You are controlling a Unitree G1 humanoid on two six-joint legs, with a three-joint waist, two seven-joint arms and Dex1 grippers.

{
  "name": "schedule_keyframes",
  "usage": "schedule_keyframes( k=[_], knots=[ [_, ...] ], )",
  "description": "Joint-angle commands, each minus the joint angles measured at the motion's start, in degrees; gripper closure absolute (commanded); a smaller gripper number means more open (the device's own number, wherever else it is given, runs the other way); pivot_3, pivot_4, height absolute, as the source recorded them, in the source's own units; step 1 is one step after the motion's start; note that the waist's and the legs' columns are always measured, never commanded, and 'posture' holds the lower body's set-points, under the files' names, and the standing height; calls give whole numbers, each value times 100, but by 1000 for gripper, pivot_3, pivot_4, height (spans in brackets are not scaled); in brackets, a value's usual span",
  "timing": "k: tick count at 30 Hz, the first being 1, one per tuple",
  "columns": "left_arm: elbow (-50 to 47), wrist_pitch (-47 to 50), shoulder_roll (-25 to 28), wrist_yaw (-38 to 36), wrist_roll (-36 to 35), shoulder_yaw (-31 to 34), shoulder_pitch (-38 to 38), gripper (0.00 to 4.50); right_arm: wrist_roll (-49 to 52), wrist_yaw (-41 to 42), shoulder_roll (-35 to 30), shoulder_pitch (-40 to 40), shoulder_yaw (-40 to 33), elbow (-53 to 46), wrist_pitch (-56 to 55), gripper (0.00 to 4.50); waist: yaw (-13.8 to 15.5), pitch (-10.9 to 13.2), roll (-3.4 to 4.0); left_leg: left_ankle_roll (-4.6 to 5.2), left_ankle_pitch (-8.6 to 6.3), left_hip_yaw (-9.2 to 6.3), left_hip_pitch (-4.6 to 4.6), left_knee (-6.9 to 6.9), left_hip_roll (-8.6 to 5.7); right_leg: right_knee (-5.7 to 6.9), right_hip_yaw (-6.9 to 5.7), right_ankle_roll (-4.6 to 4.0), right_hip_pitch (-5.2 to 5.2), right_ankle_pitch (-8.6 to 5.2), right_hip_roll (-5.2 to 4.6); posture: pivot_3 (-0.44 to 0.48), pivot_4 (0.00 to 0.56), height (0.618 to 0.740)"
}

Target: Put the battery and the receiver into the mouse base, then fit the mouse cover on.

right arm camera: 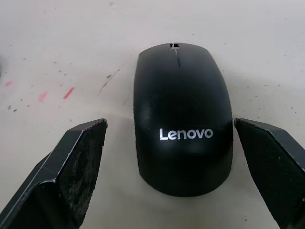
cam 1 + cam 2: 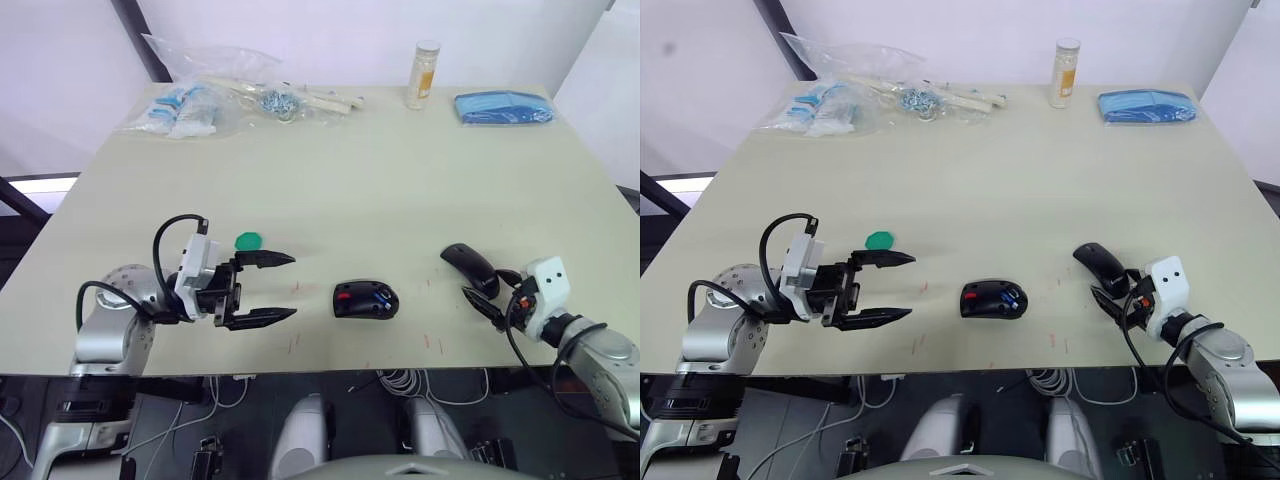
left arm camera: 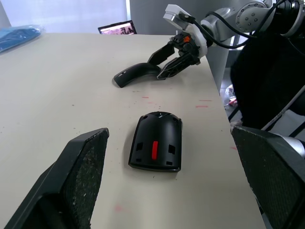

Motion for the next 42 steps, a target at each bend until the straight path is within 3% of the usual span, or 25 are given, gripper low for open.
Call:
schedule_keyframes(
  k=[1,7,12,20,27,33,42],
  knots=[
    [-164,-31,53,-60,-134,82,-89,137,25,-49,-17,-36,-130,-181,-2,0,0,0,-1,0,0,0,0,0,0,-1,0,0,0,0,0,0,150,740],
    [-152,-45,74,-124,-135,82,-77,137,3,-101,-24,-64,-158,-111,-4,0,-3,2,-2,0,0,1,-1,-2,-1,-4,0,0,0,0,0,0,150,740],
    [-142,-55,91,-182,-142,92,-67,0,-11,-121,-33,-75,-149,-109,1,2181,-4,3,-2,0,0,0,-1,-2,2,-5,0,0,0,0,0,0,150,740],
    [-67,-98,102,-250,-116,89,-88,0,-86,-120,-58,-73,-157,-89,-97,2231,-4,5,-4,0,0,0,-1,-6,3,-9,0,0,0,0,0,0,150,740],
    [49,-134,132,-335,-95,87,-122,0,60,678,-588,-171,-19,-407,-173,2231,-6,18,-10,0,0,0,-2,-6,3,-12,-1,0,0,0,-1,0,150,740],
    [157,-200,180,-429,-65,47,-151,0,411,1681,-1359,-728,480,-859,264,2231,-11,40,-7,0,0,2,-1,-6,11,-12,-4,0,-1,0,1,0,150,740],
    [241,-308,272,-511,-23,18,-141,0,260,2226,-1556,-2178,1767,-1016,758,2231,-7,47,-16,-1,-1,0,-13,-9,12,-26,-10,0,-5,0,-3,0,150,740]
  ],
)
